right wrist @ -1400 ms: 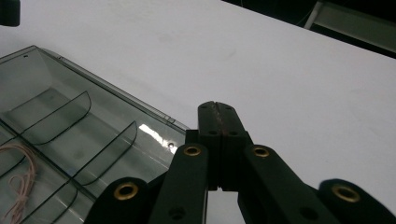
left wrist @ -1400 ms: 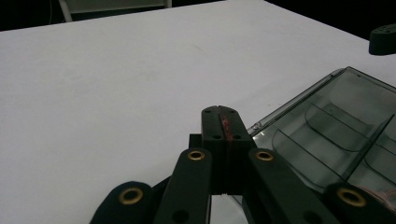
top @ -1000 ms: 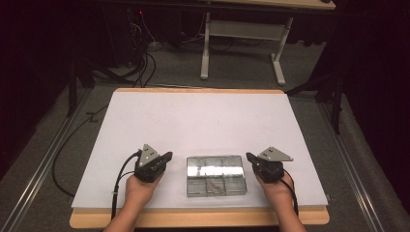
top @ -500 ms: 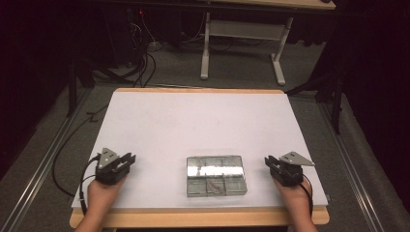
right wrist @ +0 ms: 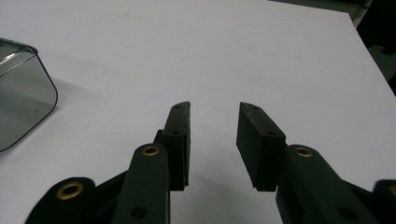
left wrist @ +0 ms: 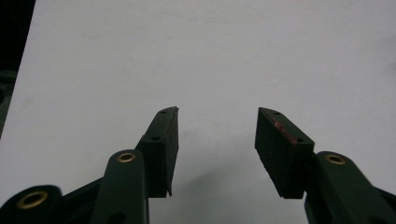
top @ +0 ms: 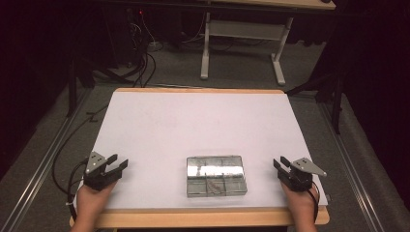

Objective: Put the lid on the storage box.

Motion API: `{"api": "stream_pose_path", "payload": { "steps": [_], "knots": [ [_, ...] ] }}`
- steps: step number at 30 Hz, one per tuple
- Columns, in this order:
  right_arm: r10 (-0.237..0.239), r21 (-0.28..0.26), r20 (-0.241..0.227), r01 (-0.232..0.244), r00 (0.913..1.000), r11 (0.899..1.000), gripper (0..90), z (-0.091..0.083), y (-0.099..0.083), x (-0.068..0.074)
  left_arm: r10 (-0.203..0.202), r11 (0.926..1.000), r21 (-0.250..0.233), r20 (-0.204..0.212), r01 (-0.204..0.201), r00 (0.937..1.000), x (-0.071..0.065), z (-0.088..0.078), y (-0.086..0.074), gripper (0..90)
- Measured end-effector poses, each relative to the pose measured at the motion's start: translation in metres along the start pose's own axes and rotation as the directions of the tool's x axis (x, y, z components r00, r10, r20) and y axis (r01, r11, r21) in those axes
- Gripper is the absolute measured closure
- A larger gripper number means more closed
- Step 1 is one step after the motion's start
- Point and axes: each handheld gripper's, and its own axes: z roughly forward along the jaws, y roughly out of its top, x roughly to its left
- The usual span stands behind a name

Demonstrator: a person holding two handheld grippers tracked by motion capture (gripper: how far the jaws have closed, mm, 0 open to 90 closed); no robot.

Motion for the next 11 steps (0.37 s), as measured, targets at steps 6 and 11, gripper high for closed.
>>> {"api": "stream_pose_path", "payload": {
  "steps": [6,11],
  "knots": [
    [0.018,0.005,0.014,-0.018,0.9997,1.000,63.0,0.0004,0.0000,-0.0013,0.058,0.9983,0.006,-0.016,-0.058,0.9982,-0.0063,0.0005,-0.0002,49.8],
    [0.030,-0.007,0.020,-0.030,0.9993,1.000,63.1,-0.0005,-0.0005,-0.0021,0.059,0.9981,-0.015,-0.022,-0.059,0.9980,-0.0068,-0.0015,-0.0012,49.3]
  ]
}}
